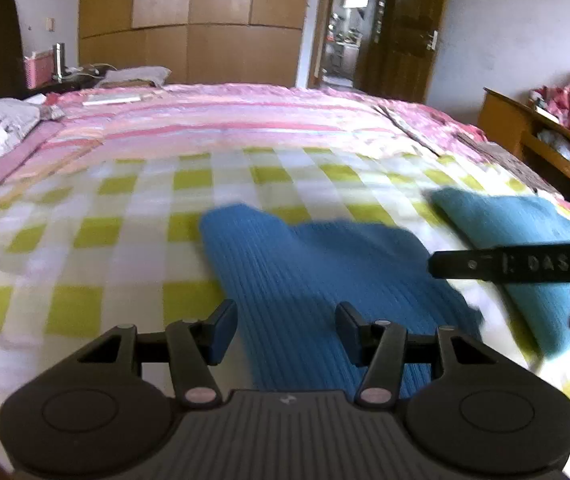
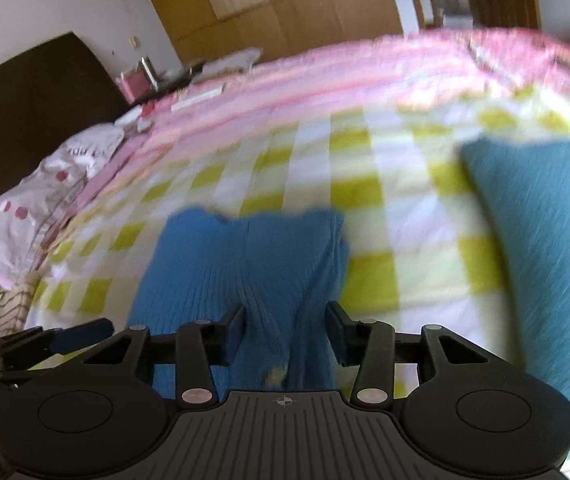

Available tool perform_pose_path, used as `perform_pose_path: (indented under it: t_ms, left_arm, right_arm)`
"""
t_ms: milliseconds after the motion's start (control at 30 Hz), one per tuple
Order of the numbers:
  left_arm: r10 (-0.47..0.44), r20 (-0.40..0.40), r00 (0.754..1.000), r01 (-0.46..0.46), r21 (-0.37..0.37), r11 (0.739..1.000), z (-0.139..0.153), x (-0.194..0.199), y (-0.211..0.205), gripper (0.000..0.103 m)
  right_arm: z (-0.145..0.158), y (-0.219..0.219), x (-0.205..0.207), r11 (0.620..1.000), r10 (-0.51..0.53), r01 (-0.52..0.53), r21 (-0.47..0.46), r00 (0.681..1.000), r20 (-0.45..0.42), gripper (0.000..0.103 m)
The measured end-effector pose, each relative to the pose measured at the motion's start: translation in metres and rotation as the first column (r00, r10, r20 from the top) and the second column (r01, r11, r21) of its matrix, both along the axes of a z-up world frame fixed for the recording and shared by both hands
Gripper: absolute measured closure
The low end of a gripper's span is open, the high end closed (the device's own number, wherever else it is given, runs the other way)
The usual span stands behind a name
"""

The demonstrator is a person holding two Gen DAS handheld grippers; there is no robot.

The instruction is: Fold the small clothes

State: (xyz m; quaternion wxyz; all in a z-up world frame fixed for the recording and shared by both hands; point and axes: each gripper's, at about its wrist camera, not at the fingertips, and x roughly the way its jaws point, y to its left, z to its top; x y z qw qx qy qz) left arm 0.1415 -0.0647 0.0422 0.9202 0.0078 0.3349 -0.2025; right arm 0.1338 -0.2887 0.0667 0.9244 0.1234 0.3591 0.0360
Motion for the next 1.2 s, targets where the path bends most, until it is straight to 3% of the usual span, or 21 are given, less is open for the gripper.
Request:
perform_pose_path:
  t_ms: [100,300,467,633,867,1000,1200]
  left_arm:
    - [0.033,0.001,0.999,-0.033,0.027,0.999,-0.001,0.018,-0.006,0.046]
    - [0.051,-0.035,0.998,-0.049,0.069,0.996,-0.016,0.04,-0.015,0.043]
    - [0.058,-0.057,0.997,-0.053,0.087,0.995,-0.022,0.044,-0.019,0.04]
    - [0.065,-0.041,0.997,-0.061,0.094,0.994,-0.009,0.033,-0.017,0.041]
    - [0.071,-0.033,0.997,-0.068,0.079,0.995,-0.001,0.001,-0.002,0.041]
    - [0.073,-0.052,0.996,-0.068,0.081,0.994,-0.008,-0.011,0.001,0.041]
    - [0.063,-0.074,0.995,-0.054,0.123,0.991,-0.016,-0.019,-0.006,0.041]
  right_arm:
    - [0.002,0.01,0.009,0.999,0.013,-0.011,-0.051,0.999,0.043,0.063]
    - [-0.025,0.016,0.035,0.993,0.004,-0.006,-0.122,1.0,-0.017,0.073]
    - [-0.039,-0.002,0.042,0.997,-0.044,0.041,-0.062,0.998,-0.053,0.072]
    - [-0.027,0.003,0.034,0.995,-0.041,0.038,-0.088,0.998,-0.038,0.072]
    - [-0.004,0.012,-0.01,0.994,0.002,-0.003,-0.113,1.0,-0.006,0.072]
    - [-0.014,0.017,-0.025,0.992,0.019,-0.024,-0.123,0.999,-0.042,0.072]
    - [-0.034,0.012,-0.023,0.995,-0.035,0.027,-0.094,0.996,-0.087,0.072]
